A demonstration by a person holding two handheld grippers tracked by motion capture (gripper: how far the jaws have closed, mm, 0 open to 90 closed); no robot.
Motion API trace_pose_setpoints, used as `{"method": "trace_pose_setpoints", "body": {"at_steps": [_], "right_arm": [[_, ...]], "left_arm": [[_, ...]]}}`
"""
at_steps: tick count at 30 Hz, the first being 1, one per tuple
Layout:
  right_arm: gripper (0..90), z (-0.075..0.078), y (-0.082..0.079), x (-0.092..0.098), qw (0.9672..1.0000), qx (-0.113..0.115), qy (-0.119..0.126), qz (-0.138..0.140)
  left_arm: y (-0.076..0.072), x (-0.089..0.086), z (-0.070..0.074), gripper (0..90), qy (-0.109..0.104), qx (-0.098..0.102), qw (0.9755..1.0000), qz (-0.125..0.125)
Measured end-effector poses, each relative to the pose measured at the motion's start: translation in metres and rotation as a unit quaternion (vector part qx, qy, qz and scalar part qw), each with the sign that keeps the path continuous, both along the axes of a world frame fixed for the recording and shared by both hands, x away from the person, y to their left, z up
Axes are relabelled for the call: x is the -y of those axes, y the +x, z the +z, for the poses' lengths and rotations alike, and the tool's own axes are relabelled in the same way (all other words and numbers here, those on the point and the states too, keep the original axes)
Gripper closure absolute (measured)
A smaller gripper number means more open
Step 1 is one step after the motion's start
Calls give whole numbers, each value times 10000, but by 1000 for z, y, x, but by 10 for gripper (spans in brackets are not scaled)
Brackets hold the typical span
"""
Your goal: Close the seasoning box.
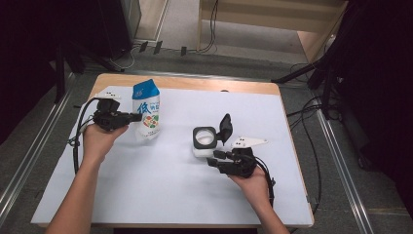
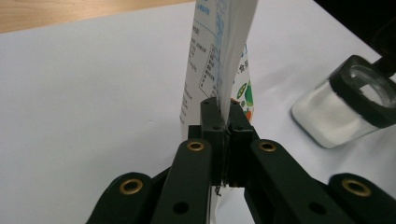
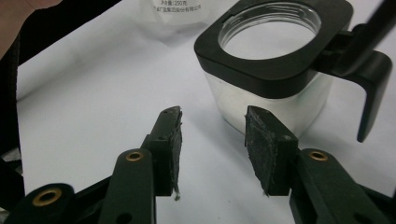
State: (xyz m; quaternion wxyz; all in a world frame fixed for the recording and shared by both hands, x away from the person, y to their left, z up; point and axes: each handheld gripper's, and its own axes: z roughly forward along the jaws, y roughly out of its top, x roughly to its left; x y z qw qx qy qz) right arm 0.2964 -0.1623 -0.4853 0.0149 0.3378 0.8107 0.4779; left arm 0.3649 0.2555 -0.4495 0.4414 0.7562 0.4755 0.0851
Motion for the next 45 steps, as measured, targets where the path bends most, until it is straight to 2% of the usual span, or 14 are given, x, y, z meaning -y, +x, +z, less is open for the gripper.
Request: {"method": "trace_pose_setpoints", "body": {"at_steps": [3,5,8,13,15,20,25,31,34,40,45], "right_arm": [[578,-1,1,2,10000,-15,-50,-36],[578,-1,1,3,10000,-7,-60,-55],[578,-2,2,3,9999,-45,-88,-56],[580,-3,3,2,9999,-46,-119,-38],[580,-4,3,2,9999,-51,-119,-40],[582,-3,4,4,9999,-35,-100,-87],[583,-3,5,5,9999,-16,-94,-104],[582,-3,5,5,9999,-29,-106,-104],[582,-3,5,5,9999,-32,-107,-107],[582,-2,6,7,9998,21,-145,-125],[590,1,9,15,9996,76,-102,-246]], "left_arm": [[1,-1,-6,900,22,-52,10000,63],[-2,-1,-7,900,-24,-13,9999,100],[-5,1,-9,897,-56,-10,10000,-2],[-12,2,-12,884,-50,7,10000,-16],[-14,2,-15,875,60,-26,10000,-27],[-22,0,-18,864,79,-23,9999,-85],[-23,-1,-20,827,41,-35,9999,-105],[-24,0,-20,745,85,-140,9997,-171],[-26,1,-19,732,125,-105,9996,-209],[-29,1,-17,643,99,-54,9997,-209],[-33,1,-13,527,132,10,9994,-322]]}}
